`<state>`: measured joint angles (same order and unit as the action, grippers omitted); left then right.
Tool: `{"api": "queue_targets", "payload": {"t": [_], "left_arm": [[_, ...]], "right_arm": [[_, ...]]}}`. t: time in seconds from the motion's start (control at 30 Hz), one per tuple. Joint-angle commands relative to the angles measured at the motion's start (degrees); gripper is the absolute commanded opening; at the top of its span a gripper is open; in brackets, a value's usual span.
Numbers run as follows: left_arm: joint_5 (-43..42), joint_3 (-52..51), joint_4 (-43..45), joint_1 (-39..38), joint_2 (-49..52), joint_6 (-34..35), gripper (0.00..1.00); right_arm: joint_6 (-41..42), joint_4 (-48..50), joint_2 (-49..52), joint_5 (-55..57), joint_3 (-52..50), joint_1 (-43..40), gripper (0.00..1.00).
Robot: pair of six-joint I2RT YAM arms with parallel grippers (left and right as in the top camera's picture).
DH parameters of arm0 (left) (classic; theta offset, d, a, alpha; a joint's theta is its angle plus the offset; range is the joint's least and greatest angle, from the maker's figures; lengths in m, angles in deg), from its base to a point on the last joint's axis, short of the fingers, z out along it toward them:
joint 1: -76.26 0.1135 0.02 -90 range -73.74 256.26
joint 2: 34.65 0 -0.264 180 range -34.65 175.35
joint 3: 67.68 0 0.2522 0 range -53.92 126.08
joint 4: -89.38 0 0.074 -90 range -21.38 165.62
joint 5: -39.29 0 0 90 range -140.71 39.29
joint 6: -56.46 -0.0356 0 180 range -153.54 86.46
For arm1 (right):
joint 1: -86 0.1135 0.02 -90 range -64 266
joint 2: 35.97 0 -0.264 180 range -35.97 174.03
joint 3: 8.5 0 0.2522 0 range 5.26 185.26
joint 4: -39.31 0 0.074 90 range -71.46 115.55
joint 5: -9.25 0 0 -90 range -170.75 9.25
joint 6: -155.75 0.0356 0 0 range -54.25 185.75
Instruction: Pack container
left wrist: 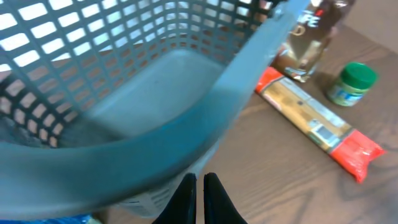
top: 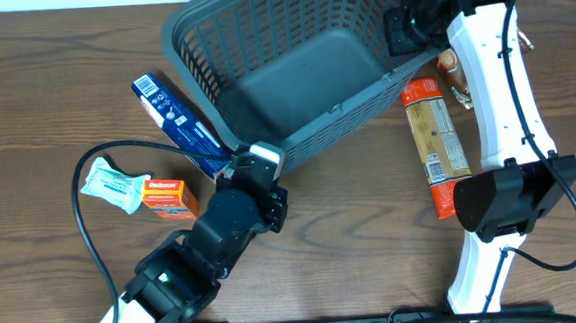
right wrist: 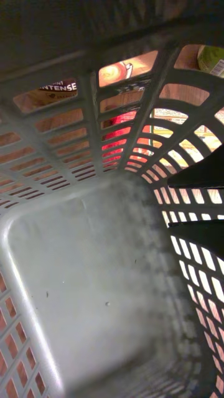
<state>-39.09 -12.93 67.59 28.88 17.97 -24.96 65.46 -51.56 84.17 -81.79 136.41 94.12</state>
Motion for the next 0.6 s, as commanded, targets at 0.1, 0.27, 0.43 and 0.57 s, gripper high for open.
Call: {"api": "queue_targets", "payload": {"t": [0.1, 0.27, 0.43, 0.57], "left_arm": [[8.7, 1.3, 2.1, -0.2, 3.9, -1.1, 0.05], [14.7, 1.3, 5.5, -0.2, 6.0, -2.3, 0.06], [21.7, 1.3, 6.9, 0.0, 7.9, -5.0, 0.06], [24.5, 1.3, 9.5, 1.6, 9.6, -5.8, 0.06]], "right_arm": [[0.2, -0.2, -0.5, 0.6, 0.6, 0.3, 0.01], [0.2, -0.8, -0.5, 0.6, 0.6, 0.3, 0.01], [0.2, -2.1, -0.5, 0.6, 0.6, 0.3, 0.01], [0.2, -3.1, -0.5, 0.6, 0.6, 0.6, 0.01]]}}
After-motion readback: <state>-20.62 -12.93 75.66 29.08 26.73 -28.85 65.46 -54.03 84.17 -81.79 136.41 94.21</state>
